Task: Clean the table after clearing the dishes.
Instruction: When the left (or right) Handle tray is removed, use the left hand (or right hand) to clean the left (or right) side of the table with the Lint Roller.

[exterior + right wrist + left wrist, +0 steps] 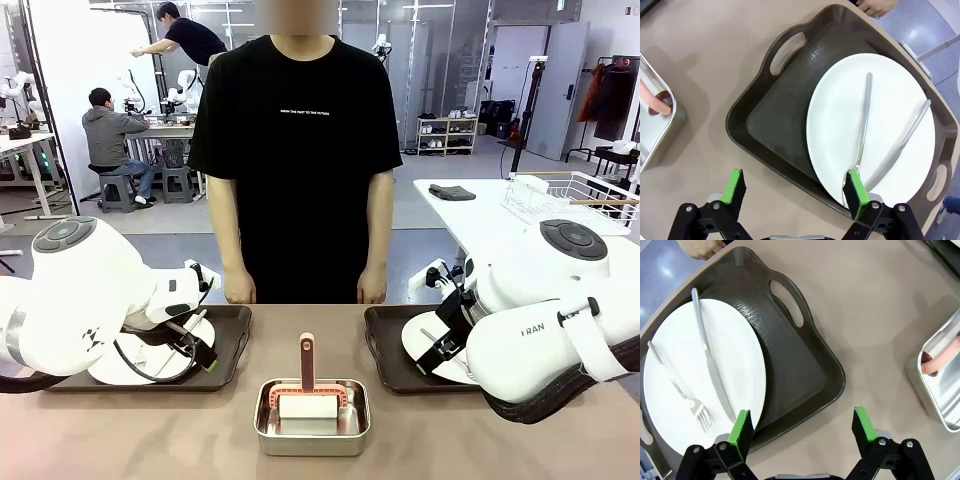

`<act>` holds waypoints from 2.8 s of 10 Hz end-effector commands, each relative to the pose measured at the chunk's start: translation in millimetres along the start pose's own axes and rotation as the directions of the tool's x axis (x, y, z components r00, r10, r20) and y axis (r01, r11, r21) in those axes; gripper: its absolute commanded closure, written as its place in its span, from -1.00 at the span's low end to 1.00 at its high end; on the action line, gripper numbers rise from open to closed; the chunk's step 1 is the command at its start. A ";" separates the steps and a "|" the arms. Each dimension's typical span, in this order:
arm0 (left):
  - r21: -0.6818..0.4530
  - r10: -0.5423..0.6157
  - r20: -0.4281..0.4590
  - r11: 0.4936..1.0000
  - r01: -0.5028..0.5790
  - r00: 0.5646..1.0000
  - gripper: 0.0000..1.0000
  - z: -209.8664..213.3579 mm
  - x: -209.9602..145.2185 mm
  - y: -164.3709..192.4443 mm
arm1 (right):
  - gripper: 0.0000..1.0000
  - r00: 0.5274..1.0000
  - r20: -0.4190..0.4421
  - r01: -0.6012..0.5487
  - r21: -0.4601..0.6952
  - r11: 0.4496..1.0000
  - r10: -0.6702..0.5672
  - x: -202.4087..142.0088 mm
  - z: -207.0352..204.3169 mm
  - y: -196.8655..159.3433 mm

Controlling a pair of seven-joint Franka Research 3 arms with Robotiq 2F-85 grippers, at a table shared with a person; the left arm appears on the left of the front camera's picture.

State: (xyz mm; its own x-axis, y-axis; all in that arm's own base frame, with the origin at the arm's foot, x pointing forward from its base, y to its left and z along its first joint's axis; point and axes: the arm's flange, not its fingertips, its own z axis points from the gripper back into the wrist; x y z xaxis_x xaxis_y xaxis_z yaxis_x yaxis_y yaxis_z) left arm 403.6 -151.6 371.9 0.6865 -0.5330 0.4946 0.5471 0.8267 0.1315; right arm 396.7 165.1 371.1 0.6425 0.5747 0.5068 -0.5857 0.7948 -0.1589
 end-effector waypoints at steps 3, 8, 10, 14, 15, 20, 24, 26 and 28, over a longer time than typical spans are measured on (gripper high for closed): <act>0.000 0.001 0.000 1.000 -0.001 1.000 -1.00 0.0 -0.1 0.3 | -1.00 1.000 0.000 0.000 0.001 1.000 0.000 0.2 0.0 0.8; -0.210 0.076 -0.089 0.973 -0.094 0.993 -1.00 30.5 36.5 34.6 | -1.00 0.997 -0.054 0.062 0.273 0.960 -0.049 39.5 36.2 -43.9; -0.421 0.163 -0.068 0.890 -0.176 0.984 -1.00 70.1 45.5 75.2 | -1.00 0.988 -0.108 0.144 0.394 0.908 -0.109 57.4 49.9 -81.2; -0.755 0.373 0.023 0.615 -0.229 0.927 -1.00 122.3 -3.2 164.1 | -1.00 0.911 -0.206 0.397 0.674 0.623 -0.357 44.5 68.4 -158.2; -0.795 0.456 0.034 0.552 -0.252 0.890 -1.00 127.4 -27.6 181.9 | -1.00 0.886 -0.215 0.429 0.714 0.553 -0.410 29.5 73.4 -177.4; -0.859 0.711 -0.090 0.299 -0.416 0.697 -1.00 165.4 -158.0 249.1 | -1.00 0.655 -0.209 0.588 0.745 0.316 -0.726 -81.0 88.4 -279.3; -0.818 0.788 -0.147 0.243 -0.521 0.598 -1.00 186.2 -235.4 272.2 | -1.00 0.485 -0.167 0.620 0.758 0.202 -0.858 -172.8 108.3 -323.7; -0.789 0.779 -0.184 0.247 -0.563 0.599 -1.00 189.2 -239.5 267.7 | -1.00 0.450 -0.169 0.637 0.749 0.183 -0.877 -189.9 111.1 -330.5; -0.778 0.785 -0.188 0.248 -0.578 0.590 -1.00 189.6 -233.0 269.4 | -1.00 0.434 -0.170 0.636 0.753 0.167 -0.885 -196.2 107.7 -331.9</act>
State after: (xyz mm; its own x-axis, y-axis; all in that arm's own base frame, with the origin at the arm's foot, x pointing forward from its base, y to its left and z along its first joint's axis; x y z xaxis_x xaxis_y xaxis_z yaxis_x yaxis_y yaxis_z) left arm 299.0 233.7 445.6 0.9193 0.3026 0.2518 0.1322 0.3650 -0.9216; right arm 411.7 -235.5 420.2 0.8877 -0.4179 0.1934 -0.0282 0.3698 0.9287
